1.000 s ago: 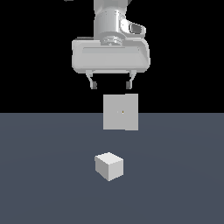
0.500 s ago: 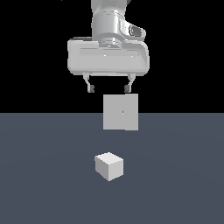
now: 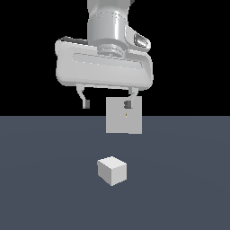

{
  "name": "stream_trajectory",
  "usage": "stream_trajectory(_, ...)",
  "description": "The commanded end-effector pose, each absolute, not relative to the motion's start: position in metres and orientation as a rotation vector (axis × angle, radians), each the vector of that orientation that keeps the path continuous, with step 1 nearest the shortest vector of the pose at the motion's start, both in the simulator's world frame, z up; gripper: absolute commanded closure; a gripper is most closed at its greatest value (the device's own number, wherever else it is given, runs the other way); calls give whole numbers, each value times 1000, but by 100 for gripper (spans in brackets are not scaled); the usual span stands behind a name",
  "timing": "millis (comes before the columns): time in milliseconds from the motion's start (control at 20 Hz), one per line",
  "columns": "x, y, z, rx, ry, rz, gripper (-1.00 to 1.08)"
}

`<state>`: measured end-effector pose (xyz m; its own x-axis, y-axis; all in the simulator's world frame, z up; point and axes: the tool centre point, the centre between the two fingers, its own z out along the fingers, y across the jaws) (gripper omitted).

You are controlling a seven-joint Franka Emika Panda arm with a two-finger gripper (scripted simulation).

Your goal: Plug the charger into the wall socket.

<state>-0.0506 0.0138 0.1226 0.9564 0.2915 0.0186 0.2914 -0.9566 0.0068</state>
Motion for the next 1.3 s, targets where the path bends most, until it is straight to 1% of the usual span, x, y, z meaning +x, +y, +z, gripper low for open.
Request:
stream_trajectory(0, -64, 14, 111, 3088, 568, 30, -92)
stream_trajectory(300, -90, 12, 86, 3045, 781, 28, -92)
stream_trajectory(600, -107, 9, 70, 3010, 916, 27, -92)
stream_trajectory(850, -113, 6, 63, 2993, 973, 26, -92)
stream_trajectory(1250, -114, 5, 61, 2991, 980, 25, -92)
